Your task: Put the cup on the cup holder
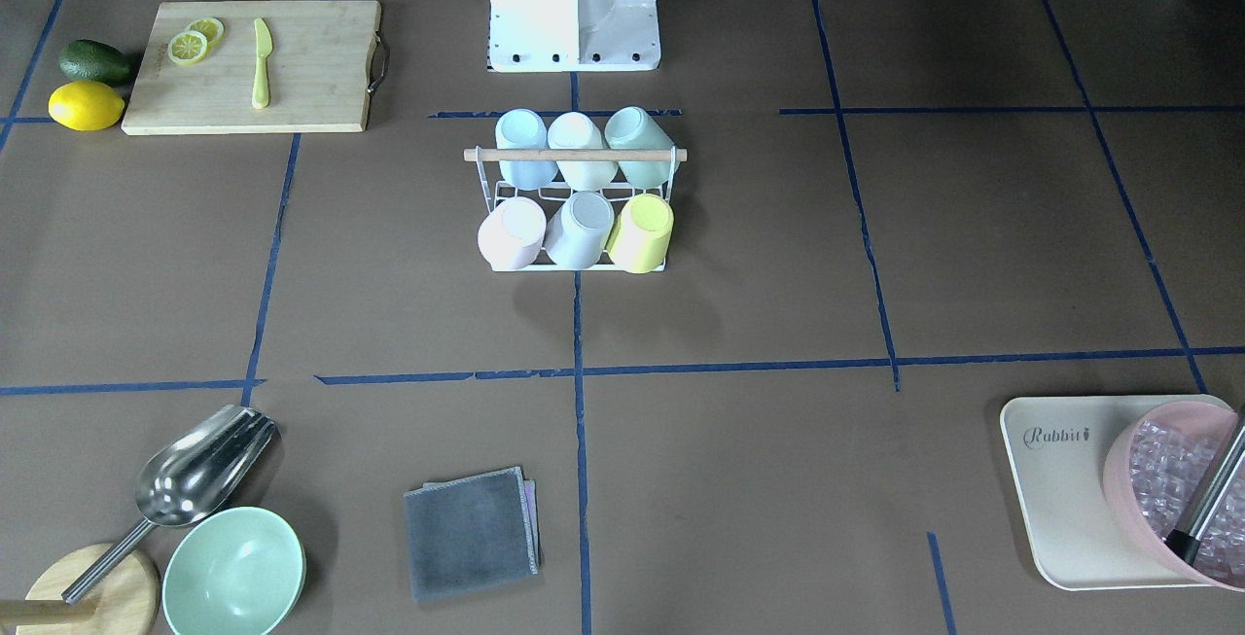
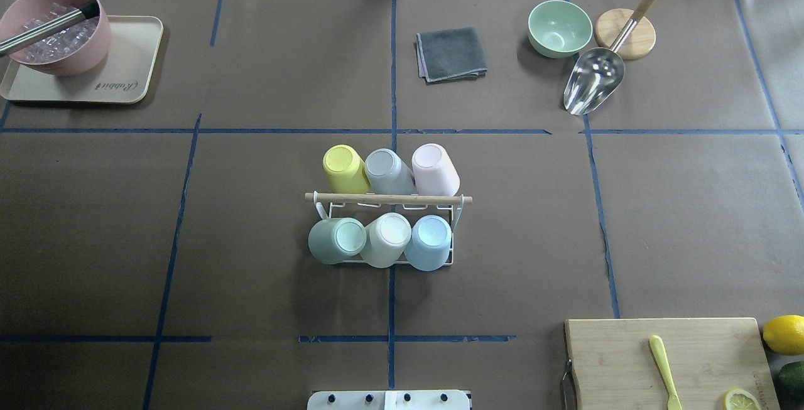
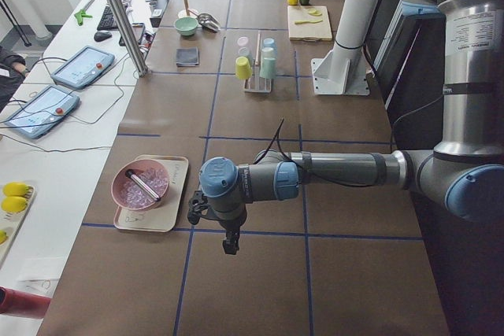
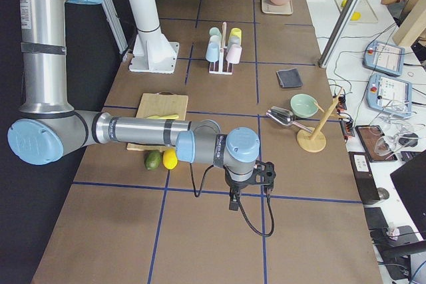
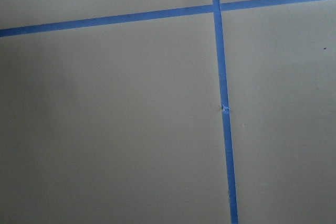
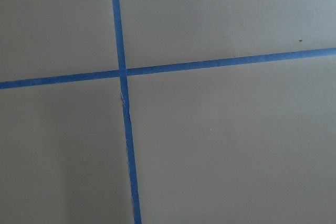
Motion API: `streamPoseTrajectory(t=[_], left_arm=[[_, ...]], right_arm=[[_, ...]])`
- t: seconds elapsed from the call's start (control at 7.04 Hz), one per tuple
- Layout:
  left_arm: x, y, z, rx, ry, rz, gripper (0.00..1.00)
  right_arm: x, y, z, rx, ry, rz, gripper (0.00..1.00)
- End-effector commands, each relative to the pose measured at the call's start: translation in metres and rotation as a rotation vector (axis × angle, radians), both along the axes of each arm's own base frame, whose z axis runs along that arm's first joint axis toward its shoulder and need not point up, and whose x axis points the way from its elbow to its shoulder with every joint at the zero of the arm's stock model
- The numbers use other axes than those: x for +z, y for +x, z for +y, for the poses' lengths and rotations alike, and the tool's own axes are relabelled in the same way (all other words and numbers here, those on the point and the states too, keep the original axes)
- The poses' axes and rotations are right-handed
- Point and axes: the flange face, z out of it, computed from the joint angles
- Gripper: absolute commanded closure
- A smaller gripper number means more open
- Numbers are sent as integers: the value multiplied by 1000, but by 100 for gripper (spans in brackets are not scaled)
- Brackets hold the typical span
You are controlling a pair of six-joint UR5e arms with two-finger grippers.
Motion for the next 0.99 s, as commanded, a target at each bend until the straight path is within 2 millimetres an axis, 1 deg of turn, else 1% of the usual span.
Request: streamPoseTrajectory(t=[0.0,0.28,0.43,0.85], left_arm=[[1,0,1,0,-1,0,0],[0,0,1,0,0,0,0],[0,0,1,1,1,0,0],[1,0,1,2,1,0,0]], right_arm=[[-2,-1,-1,-1,5,-15,0],[-3,-2,-1,-49,51,-21,0],[0,-2,0,-80,74,-19,0],[4,-2,0,-76,63,-20,0]])
